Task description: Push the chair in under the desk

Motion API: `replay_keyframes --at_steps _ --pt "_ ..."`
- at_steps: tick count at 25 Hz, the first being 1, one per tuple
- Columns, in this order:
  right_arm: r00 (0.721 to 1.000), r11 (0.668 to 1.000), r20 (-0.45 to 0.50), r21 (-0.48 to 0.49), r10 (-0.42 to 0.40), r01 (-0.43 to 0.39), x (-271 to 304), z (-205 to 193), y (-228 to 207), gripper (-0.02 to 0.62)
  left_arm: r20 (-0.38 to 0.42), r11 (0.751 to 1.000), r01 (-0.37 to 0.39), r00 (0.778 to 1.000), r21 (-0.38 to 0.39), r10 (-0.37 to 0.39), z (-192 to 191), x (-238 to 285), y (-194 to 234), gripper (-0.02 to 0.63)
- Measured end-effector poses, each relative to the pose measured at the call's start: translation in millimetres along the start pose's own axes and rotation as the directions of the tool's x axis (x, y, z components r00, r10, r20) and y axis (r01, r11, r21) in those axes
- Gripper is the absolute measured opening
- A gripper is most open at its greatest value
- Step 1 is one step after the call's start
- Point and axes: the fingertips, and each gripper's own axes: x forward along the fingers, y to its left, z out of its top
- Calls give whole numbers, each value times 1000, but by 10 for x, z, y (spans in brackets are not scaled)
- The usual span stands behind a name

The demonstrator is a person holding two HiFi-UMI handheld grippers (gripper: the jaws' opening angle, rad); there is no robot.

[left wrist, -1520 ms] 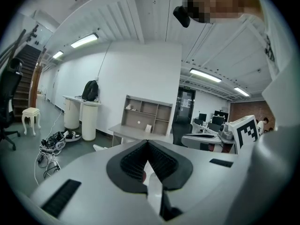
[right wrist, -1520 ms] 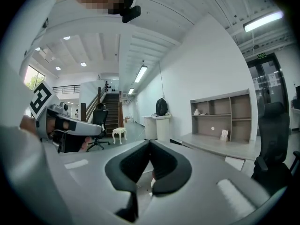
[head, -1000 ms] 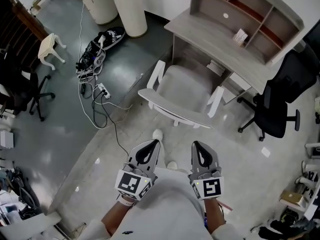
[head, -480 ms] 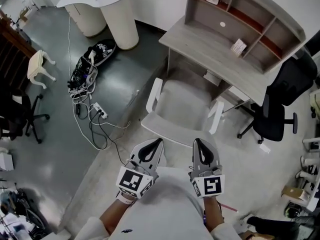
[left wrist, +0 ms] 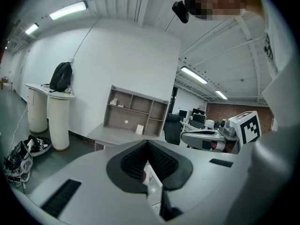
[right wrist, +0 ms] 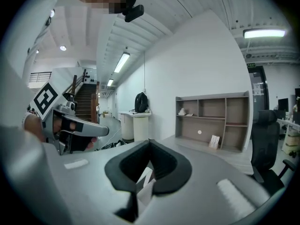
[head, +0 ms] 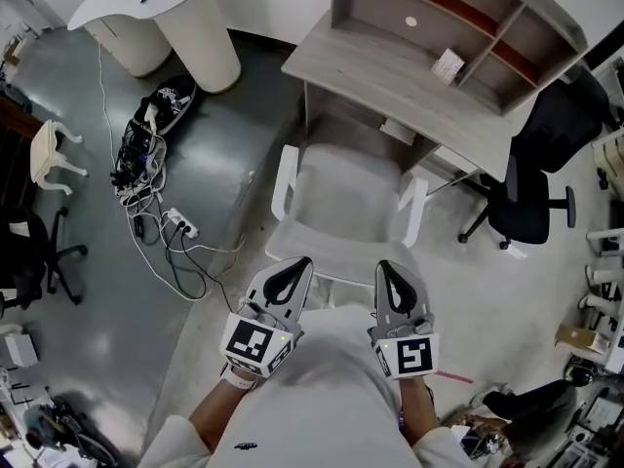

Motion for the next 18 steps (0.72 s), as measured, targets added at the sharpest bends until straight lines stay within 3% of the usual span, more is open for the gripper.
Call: replay_keyframes --at_steps 5,10,15,18 --pt "1000 1000 -18 10 22 -22 28 2 -137 12 -39 999 45 998 22 -44 -5 203 -113 6" --pt "996 998 -65 8 68 -67 85 -145 -218 14 -131 992 93 988 80 -82 -175 409 -175 6" --pt "978 990 -159 53 138 -131 132 -496 -160 80 -233 977 176 962 118 -145 -446 518 -229 6" --pt "970 989 -195 66 146 -135 167 -686 -154 86 -304 964 227 936 141 -176 -702 614 -257 8"
